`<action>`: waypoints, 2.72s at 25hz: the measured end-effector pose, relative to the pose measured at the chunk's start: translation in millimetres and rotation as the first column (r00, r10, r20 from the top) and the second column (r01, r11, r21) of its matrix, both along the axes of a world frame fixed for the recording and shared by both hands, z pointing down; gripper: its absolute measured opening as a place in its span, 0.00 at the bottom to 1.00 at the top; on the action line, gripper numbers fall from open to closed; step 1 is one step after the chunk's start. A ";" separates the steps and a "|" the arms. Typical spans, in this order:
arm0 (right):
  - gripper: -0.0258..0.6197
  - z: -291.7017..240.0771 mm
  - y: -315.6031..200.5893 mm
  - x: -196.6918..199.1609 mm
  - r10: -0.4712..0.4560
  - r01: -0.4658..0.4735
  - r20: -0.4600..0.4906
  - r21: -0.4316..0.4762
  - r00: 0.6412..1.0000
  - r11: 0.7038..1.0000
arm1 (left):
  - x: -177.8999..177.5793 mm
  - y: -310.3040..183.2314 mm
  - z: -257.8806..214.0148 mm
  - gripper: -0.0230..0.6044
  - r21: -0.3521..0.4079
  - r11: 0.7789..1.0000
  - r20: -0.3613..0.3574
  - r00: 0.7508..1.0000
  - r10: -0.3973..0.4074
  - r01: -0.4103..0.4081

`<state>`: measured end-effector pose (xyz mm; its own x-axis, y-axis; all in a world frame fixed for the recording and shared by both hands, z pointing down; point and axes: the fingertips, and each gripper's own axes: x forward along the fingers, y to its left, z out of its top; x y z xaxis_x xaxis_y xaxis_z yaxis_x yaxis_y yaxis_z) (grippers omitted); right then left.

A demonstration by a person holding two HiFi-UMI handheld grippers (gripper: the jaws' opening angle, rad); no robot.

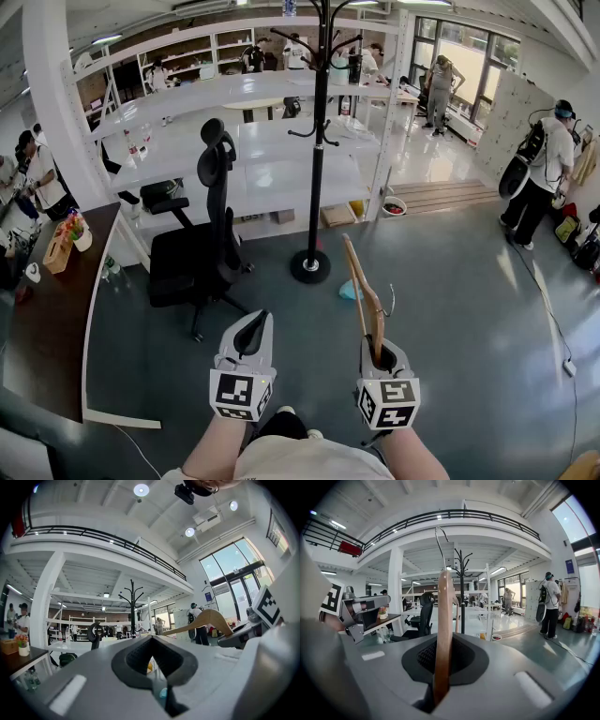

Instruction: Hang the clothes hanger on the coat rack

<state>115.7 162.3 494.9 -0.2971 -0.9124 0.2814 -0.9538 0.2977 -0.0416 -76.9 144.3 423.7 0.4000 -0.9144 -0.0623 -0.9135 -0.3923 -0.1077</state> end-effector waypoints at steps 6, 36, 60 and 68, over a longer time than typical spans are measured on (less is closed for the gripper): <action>0.09 3.1 4.0 2.0 -0.002 0.002 0.001 -0.004 1.000 1.000 | 2.9 4.3 2.8 0.04 0.001 1.000 -0.001 1.000 0.004 -0.004; 0.09 2.9 -93.8 -24.9 0.086 -0.086 0.008 -0.059 0.996 0.995 | -54.2 -98.1 2.9 0.04 -0.024 0.999 -0.031 0.999 0.044 -0.045; 0.09 19.0 -350.0 23.8 0.096 -0.093 0.044 -0.061 0.994 0.994 | -46.6 -326.2 14.1 0.04 0.007 0.999 -0.024 0.999 -0.044 0.044; 0.09 6.7 -444.6 59.5 0.074 -0.072 0.048 -0.036 0.996 0.997 | -9.1 -406.6 17.2 0.04 0.008 0.999 -0.031 0.998 -0.051 0.051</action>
<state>175.2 -282.4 501.5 -0.2440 -0.9224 0.2993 -0.9695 0.2247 -0.0979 -86.0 -262.3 440.9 0.3503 -0.9330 -0.0823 -0.9354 -0.3439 -0.0823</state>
